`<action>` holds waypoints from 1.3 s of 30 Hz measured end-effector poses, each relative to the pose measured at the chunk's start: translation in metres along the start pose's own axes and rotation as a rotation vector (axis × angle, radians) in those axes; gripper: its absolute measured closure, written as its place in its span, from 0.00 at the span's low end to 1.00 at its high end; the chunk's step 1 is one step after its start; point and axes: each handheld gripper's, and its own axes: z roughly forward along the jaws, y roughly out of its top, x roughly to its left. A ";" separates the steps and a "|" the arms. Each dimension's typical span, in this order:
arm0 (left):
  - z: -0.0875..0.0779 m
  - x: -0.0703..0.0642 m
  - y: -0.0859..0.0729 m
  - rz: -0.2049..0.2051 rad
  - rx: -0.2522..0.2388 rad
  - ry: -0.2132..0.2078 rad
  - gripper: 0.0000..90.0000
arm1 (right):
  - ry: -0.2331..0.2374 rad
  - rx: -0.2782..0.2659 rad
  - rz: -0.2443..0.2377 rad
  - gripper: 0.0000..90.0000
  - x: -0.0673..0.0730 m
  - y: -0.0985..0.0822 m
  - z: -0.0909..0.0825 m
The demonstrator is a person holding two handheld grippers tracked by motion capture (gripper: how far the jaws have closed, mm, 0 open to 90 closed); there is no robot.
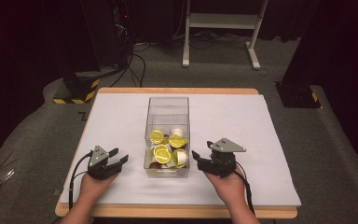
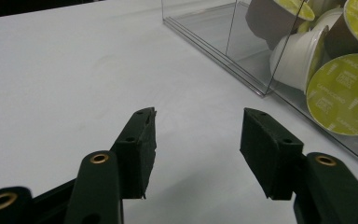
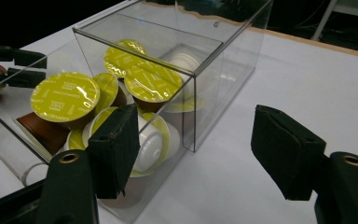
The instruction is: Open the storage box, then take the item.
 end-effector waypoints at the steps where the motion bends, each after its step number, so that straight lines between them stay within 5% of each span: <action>1: 0.000 0.000 0.000 -0.001 0.001 0.000 0.50 | 0.005 -0.001 0.001 0.36 0.001 0.002 0.000; 29: 0.000 0.001 0.000 -0.014 0.004 -0.001 0.47 | 0.107 -0.029 -0.057 0.37 0.039 0.022 0.020; 39: 0.001 0.002 0.000 -0.024 0.004 -0.006 0.45 | 0.146 0.001 -0.079 0.37 0.057 0.026 0.031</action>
